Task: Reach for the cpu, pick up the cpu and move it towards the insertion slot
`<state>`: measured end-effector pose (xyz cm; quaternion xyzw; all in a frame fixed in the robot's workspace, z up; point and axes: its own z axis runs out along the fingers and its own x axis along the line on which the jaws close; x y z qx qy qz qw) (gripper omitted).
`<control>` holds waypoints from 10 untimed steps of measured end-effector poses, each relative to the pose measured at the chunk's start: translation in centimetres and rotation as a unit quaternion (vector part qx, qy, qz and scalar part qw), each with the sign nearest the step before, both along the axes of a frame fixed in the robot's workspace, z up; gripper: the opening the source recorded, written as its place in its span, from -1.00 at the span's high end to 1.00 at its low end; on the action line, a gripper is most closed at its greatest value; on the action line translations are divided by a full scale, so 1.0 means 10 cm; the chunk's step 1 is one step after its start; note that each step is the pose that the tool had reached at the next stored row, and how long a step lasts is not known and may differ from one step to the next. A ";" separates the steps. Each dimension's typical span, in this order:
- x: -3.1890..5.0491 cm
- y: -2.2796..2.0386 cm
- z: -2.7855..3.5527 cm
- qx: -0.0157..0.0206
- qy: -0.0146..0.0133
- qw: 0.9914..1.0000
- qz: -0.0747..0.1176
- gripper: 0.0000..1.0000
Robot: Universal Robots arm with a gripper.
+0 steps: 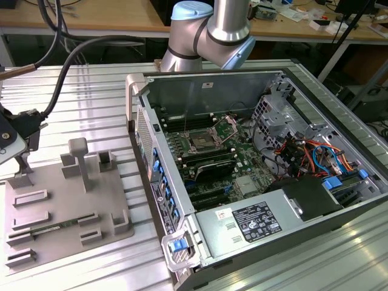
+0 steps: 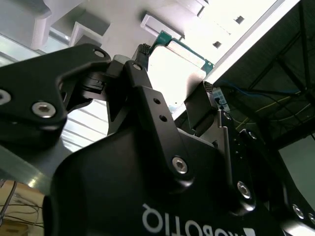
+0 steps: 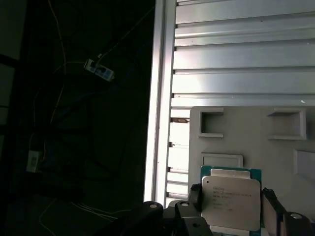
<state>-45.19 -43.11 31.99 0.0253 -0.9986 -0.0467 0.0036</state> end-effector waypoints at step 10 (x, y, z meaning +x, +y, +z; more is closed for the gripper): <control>0.000 0.000 0.062 0.002 0.000 1.000 0.000 -0.09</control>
